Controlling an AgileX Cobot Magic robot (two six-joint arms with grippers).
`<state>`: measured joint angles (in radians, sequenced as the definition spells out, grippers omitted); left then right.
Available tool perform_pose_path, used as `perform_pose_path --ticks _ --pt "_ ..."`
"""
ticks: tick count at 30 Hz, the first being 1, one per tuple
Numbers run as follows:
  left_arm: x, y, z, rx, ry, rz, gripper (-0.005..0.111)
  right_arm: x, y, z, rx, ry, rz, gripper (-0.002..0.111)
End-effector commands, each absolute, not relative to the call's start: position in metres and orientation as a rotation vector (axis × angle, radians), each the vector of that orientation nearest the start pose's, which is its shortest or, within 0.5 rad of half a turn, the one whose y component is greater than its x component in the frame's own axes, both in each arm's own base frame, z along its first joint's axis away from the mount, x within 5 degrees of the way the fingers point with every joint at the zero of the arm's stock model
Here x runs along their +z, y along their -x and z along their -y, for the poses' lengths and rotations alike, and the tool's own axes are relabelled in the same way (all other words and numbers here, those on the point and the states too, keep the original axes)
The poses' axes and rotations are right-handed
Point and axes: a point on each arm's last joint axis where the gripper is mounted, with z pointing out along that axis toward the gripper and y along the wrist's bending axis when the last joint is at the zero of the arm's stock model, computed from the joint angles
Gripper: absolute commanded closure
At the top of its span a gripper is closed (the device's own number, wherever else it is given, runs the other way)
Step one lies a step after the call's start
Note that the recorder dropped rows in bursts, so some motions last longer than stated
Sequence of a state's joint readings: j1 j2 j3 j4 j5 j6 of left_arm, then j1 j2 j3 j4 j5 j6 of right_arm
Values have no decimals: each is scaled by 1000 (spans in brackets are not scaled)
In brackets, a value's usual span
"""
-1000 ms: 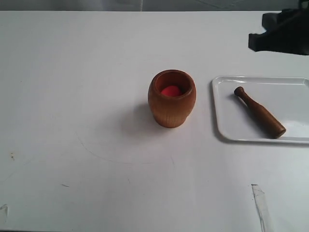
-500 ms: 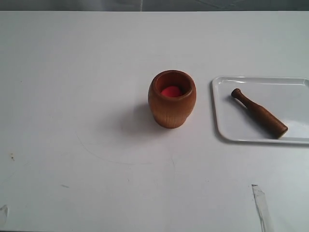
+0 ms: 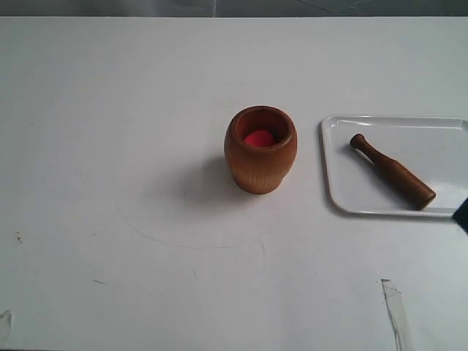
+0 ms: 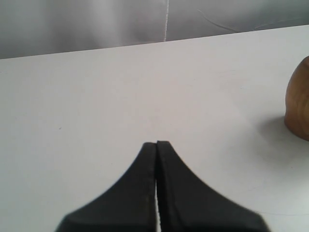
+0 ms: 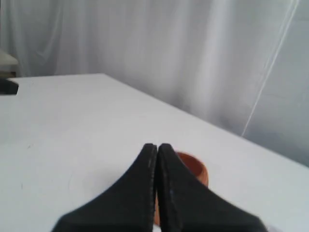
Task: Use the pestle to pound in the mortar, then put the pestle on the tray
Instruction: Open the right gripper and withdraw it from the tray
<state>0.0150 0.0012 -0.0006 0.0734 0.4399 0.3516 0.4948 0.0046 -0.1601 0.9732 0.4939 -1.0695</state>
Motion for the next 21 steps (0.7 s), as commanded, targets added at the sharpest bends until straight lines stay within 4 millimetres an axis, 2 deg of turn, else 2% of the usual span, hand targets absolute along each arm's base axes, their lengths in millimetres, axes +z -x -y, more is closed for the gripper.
perform_pose_path --ticks 1,3,16,18,21 --pt "174 -51 -3 302 -361 -1897 107 205 -22 -54 604 840 -1542 108" --pt "174 -51 -3 302 -361 -1897 107 194 -24 -54 608 847 -1575 108" --pt "174 -51 -3 302 -361 -1897 107 193 -24 -54 597 849 -1578 108" --pt "174 -51 -3 302 -361 -1897 107 189 -26 -52 496 918 -1574 108" --pt "174 -51 -3 302 -361 -1897 107 178 -32 -41 138 1153 -1543 108"
